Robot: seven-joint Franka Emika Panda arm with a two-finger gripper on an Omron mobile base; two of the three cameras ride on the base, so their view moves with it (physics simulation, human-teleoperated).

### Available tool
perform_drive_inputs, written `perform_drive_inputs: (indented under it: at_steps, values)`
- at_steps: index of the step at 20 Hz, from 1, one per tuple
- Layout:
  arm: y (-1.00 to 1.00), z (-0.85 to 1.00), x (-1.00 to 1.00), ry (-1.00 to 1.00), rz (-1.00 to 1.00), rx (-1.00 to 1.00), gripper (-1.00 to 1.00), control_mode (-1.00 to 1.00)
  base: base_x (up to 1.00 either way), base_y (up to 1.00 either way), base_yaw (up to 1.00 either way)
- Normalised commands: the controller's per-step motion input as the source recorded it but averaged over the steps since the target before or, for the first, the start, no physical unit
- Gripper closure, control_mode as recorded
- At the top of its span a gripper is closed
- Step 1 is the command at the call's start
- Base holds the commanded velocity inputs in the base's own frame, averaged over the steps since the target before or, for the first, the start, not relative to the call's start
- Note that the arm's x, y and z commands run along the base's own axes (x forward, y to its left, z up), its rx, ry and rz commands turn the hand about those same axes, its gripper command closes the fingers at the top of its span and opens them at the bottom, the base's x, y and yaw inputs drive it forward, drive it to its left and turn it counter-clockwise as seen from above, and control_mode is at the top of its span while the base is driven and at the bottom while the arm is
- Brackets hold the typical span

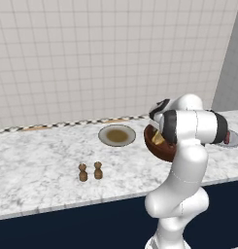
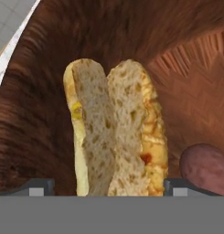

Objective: Place one bun and one sausage from the bowl on each plate.

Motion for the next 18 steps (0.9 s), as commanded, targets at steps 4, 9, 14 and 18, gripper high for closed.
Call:
perform_drive_inputs:
  at_steps: [4,9,14,18]
  values:
    - [0.01,0.0,0.0,0.0,0.0,0.0,-1.0,-1.0,0.0,0.0,0.0]
    - [0.07,0.01,0.02,0.01,0.0,0.0,-1.0,-1.0,0.0,0.0,0.0]
    - [0.19,0.0,0.12,0.01,0.0,-0.03,-1.0,-1.0,0.0,0.0,0.0]
    - [0.06,0.0,0.03,0.02,0.0,-0.03,-1.0,-1.0,0.0,0.0,0.0]
